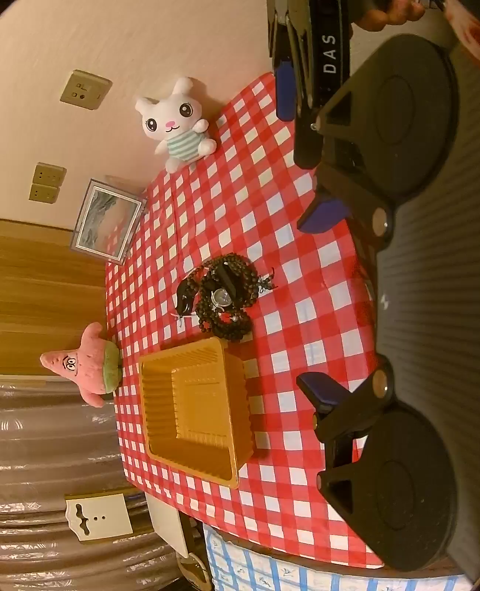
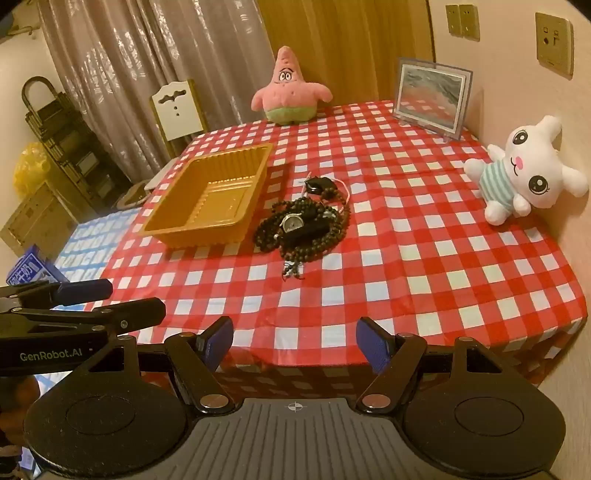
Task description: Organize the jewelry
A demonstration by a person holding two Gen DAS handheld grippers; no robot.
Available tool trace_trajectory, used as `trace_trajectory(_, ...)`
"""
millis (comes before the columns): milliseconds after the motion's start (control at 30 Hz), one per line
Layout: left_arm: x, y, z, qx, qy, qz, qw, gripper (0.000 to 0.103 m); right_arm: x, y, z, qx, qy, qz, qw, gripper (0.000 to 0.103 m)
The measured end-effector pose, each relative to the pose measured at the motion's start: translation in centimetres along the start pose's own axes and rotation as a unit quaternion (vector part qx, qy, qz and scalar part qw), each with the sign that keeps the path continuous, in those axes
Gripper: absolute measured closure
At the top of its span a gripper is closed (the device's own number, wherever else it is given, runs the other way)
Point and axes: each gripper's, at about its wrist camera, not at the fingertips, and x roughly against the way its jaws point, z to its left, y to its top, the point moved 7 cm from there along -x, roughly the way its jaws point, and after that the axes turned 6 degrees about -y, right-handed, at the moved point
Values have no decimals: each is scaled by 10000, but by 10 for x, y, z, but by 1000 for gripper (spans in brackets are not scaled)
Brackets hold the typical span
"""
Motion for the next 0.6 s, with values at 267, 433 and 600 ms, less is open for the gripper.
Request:
trace_trajectory(267, -1, 1, 0, 8, -10, 7, 10000, 22, 0, 1, 1, -18, 24, -2, 10000, 30)
trace_trajectory(433, 0, 1, 0, 2, -6, -18, 10000, 22, 1, 1, 1, -10, 14, -11, 10000, 30)
trace_trajectory(600, 0, 0, 0, 7, -13, -23, 10000, 22, 1, 1, 1, -6, 14, -17, 10000, 30)
